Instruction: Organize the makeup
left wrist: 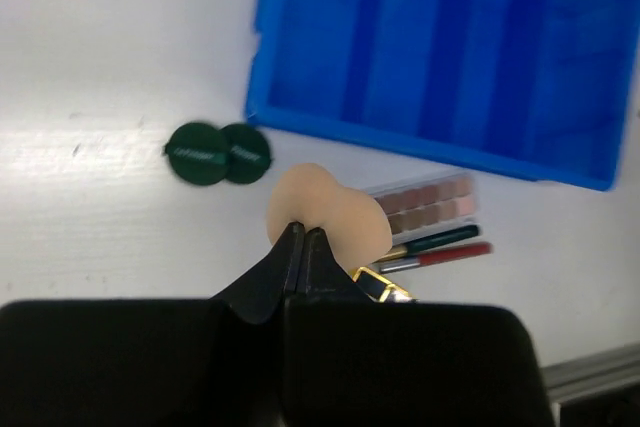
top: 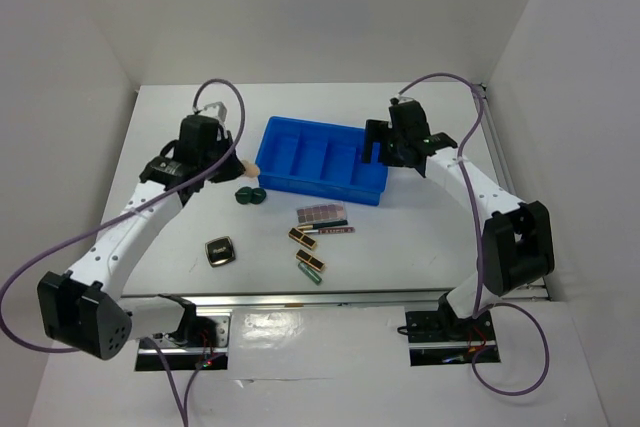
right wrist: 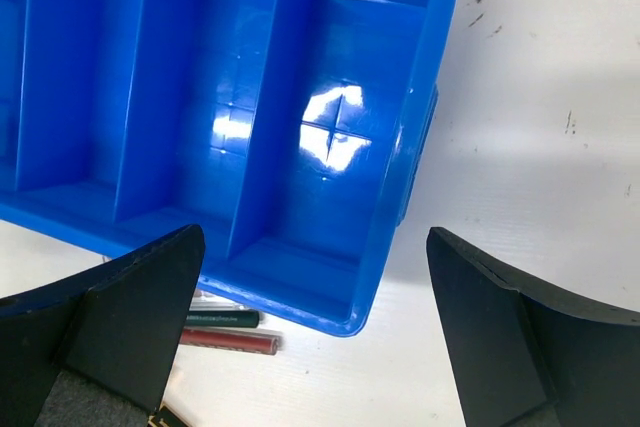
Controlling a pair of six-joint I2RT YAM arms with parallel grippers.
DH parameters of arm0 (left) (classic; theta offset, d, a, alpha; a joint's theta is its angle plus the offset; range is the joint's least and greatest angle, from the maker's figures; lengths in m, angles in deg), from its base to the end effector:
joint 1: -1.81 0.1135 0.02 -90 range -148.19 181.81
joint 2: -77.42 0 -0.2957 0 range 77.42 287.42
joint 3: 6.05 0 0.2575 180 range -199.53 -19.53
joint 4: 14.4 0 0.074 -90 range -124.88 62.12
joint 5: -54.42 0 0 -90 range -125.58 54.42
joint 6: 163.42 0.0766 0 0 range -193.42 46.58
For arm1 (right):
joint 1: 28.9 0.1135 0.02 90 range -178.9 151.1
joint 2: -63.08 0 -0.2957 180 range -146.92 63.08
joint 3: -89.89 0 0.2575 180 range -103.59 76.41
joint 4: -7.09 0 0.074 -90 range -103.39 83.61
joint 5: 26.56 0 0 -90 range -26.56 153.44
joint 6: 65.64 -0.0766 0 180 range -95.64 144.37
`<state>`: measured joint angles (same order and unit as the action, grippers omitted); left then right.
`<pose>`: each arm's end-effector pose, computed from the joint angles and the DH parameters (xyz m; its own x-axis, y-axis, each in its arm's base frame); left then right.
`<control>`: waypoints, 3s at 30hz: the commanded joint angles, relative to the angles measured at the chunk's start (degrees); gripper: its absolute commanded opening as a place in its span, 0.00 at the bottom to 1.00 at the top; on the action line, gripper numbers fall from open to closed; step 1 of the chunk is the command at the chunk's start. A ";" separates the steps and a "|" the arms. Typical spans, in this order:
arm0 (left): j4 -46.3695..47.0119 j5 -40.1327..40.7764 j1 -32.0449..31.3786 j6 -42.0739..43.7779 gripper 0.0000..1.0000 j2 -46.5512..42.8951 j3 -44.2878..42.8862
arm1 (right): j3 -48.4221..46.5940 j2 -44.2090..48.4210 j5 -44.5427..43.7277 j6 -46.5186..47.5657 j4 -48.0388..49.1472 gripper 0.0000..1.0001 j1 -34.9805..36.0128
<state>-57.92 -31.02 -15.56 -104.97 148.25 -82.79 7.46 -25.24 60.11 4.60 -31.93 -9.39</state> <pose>0.2864 -0.0832 0.3276 -0.6206 -0.3524 -0.7005 -0.1024 0.9221 -0.3732 0.3540 0.1207 0.2764 -0.7259 0.1009 -0.6804 -0.0523 0.9782 0.2008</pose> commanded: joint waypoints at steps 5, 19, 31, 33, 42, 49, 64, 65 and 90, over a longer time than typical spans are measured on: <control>1.12 -16.59 -1.61 2.37 0.00 12.64 -15.29 | -3.21 4.19 -1.94 0.09 -1.09 1.00 0.00; -2.12 -7.11 -7.33 -1.50 0.02 45.61 -43.95 | -1.98 8.85 -3.70 -0.45 -4.96 1.00 -1.58; -9.06 2.63 -9.44 0.53 0.85 40.19 -46.96 | -0.23 9.91 -4.75 -0.97 -5.49 1.00 -2.10; -11.43 8.32 -9.44 -2.01 0.84 33.81 -41.46 | -0.22 9.91 -4.75 -0.97 -5.49 1.00 -2.10; -31.18 19.18 -11.29 -25.53 0.94 5.92 -8.21 | 0.31 6.58 -1.94 -1.49 -3.82 1.00 -3.15; -32.45 15.23 -11.29 -35.42 1.00 -5.52 7.27 | -0.84 5.43 0.61 -1.50 -3.20 1.00 -3.16; -22.00 15.14 -6.28 -32.79 1.00 1.24 16.41 | -0.84 5.43 1.14 -0.97 -3.20 1.00 -3.16; -20.34 14.52 -5.49 -32.26 1.00 1.24 16.94 | -0.84 5.43 1.14 -0.97 -3.20 1.00 -3.16; -6.08 6.96 2.16 -22.59 0.83 7.57 23.80 | -0.84 5.43 1.14 -0.45 -3.20 1.00 -3.16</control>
<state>-65.77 -23.30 -13.70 -128.64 155.26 -59.43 7.48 -19.90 61.12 3.63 -36.87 -12.27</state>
